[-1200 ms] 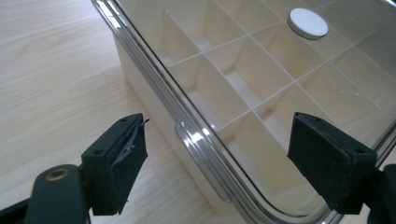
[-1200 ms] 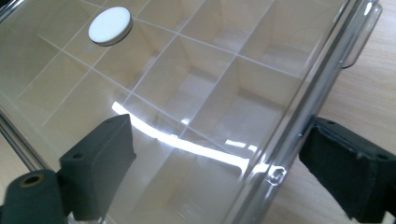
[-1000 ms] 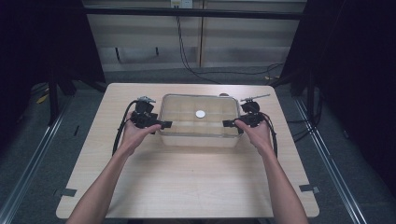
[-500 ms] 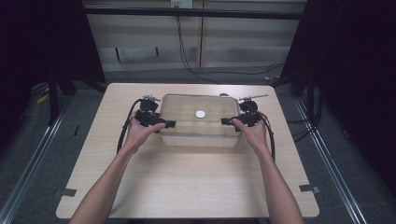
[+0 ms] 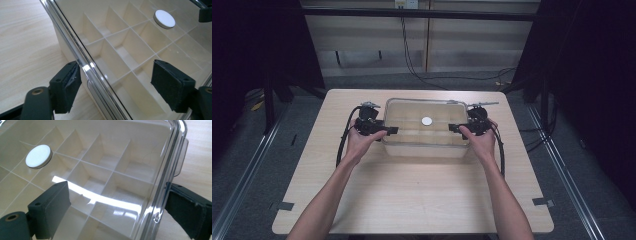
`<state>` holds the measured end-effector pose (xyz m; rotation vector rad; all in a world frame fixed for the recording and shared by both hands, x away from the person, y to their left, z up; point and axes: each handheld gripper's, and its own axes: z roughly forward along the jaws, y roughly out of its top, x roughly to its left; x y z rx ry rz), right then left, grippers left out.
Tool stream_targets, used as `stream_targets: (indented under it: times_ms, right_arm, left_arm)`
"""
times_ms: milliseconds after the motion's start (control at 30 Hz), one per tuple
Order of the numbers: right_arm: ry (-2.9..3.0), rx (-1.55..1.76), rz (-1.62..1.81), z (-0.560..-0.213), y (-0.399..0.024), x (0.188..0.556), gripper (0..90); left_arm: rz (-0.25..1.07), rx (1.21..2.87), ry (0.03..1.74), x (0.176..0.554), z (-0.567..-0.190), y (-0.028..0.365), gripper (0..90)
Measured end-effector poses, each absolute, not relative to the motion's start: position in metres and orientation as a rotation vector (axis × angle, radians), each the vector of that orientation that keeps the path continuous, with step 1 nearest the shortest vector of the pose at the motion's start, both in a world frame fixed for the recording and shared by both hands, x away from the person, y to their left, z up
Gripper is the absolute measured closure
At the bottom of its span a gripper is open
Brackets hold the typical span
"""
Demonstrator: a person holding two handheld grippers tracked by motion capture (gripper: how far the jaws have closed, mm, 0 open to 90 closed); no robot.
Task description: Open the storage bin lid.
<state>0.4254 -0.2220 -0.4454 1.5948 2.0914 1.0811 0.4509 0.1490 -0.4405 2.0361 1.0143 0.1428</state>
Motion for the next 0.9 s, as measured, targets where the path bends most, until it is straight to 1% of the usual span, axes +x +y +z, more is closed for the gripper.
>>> stream_targets:
  times_ms: [67, 100, 233, 367, 433, 467, 500, 533, 567, 633, 767, 900]
  right_arm:
    - [2.090, 1.589, 1.083, -0.444, -0.222, 0.425, 8.6]
    - [2.077, 1.594, 1.103, -0.442, -0.224, 0.424, 12.0]
    - [2.045, 1.615, 1.188, -0.441, -0.230, 0.422, 13.5]
    - [2.038, 1.595, 1.194, -0.440, -0.233, 0.419, 21.3]
    - [2.019, 1.590, 1.245, -0.441, -0.238, 0.417, 26.8]
    - [2.019, 1.590, 1.245, -0.441, -0.238, 0.417, 26.8]
    - [1.996, 1.595, 1.285, -0.439, -0.242, 0.416, 31.6]
    - [1.996, 1.595, 1.285, -0.439, -0.242, 0.416, 31.6]
    - [1.992, 1.592, 1.292, -0.439, -0.244, 0.415, 33.8]
    - [1.980, 1.592, 1.287, -0.437, -0.245, 0.414, 38.3]
    - [1.962, 1.578, 1.283, -0.432, -0.245, 0.411, 41.2]
    - [1.940, 1.578, 1.322, -0.428, -0.249, 0.408, 46.9]
  left_arm:
    - [0.156, 2.025, 1.014, 0.450, -0.439, 0.149, 25.7]
    - [0.155, 2.013, 1.011, 0.449, -0.439, 0.150, 28.5]
    - [0.172, 2.008, 0.998, 0.447, -0.437, 0.152, 31.9]
    - [0.177, 1.993, 0.993, 0.445, -0.438, 0.154, 33.3]
    - [0.184, 1.984, 0.988, 0.444, -0.437, 0.154, 34.7]
    - [0.184, 1.984, 0.988, 0.444, -0.437, 0.154, 35.1]
    - [0.193, 1.972, 0.988, 0.443, -0.436, 0.155, 36.8]
    - [0.193, 1.972, 0.988, 0.443, -0.436, 0.155, 37.8]
    - [0.196, 1.957, 0.996, 0.442, -0.436, 0.156, 37.8]
    - [0.212, 1.951, 0.991, 0.441, -0.434, 0.158, 41.1]
    - [0.216, 1.940, 0.982, 0.439, -0.433, 0.160, 43.7]
    - [0.232, 1.936, 0.974, 0.437, -0.428, 0.161, 48.8]
